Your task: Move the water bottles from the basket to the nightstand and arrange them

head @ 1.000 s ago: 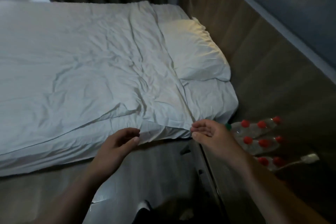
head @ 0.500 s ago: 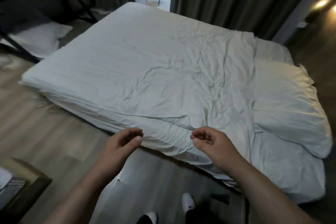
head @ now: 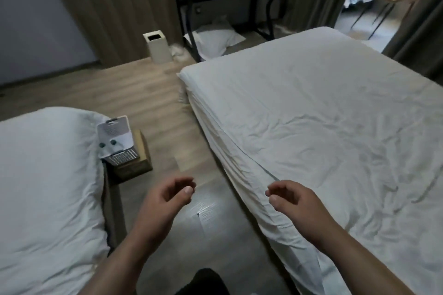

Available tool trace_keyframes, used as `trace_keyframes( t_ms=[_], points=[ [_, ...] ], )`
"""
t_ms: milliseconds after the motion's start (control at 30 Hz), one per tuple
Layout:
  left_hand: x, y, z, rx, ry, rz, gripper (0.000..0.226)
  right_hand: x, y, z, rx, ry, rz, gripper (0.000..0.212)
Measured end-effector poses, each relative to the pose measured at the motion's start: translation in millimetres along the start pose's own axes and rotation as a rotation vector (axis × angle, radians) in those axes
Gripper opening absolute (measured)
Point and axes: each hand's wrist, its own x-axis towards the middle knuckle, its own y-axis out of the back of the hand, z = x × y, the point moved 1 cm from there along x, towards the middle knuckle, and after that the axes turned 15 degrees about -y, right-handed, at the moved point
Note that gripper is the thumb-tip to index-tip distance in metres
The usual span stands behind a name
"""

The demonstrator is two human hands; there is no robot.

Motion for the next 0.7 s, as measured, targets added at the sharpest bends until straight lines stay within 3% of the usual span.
trace_keyframes(
  t_ms=[333, 700],
  points=[
    [-41.8, 83.8, -8.5, 0.058, 0.009, 0.435, 0.042, 75.8, -90.8, -80.7, -0.19, 0.119, -0.31, 0.017],
    [77.1, 175.8, -73.9, -0.039, 0.119, 0.457, 0.039, 191.4, -172.0, -168.4, -0.381, 0.1, -0.332, 0.017]
  ],
)
